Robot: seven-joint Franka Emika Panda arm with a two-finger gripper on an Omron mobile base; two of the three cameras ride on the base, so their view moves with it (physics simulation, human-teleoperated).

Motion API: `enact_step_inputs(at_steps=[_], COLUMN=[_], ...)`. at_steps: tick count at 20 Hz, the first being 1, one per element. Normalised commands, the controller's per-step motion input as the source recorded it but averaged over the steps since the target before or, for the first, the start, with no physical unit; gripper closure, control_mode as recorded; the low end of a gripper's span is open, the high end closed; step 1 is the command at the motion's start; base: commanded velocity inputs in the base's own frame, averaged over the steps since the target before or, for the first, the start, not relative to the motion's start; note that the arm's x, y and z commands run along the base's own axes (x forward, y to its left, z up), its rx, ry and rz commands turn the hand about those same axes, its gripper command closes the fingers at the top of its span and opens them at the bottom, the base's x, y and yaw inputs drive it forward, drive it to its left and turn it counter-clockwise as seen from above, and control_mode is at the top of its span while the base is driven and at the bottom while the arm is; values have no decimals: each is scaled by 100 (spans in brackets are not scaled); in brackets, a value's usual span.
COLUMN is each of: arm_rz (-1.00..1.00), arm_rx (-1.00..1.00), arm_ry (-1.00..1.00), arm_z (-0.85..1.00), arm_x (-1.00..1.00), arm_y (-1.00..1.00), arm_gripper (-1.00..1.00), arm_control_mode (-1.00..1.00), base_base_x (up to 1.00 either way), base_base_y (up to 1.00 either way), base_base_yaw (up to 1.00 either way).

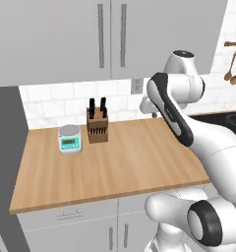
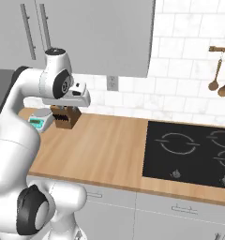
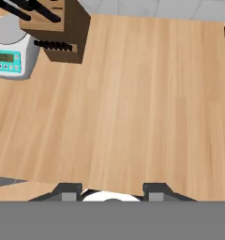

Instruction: Take a straw from the drawer in front and place it inside the glass cup on the dining counter.

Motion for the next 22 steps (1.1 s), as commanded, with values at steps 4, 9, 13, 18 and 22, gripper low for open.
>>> enact_step_inputs(at_steps=[4,9,13,18,22], arm_rz=[0,0,0,0,0], arm_rx=[0,0,0,0,0], arm_ry=[0,0,0,0,0], arm_z=[0,0,0,0,0], arm_x=[0,0,0,0,0], arm_y=[0,0,0,0,0], arm_gripper=[-100,-100,-100,-100,-100], arm_control_mode=[100,100,100,100,100], base_base_x=[0,-65,-62,-13,0], base_base_y=[0,1,-32,-73,-70], base_base_yaw=[0,0,9,42,65])
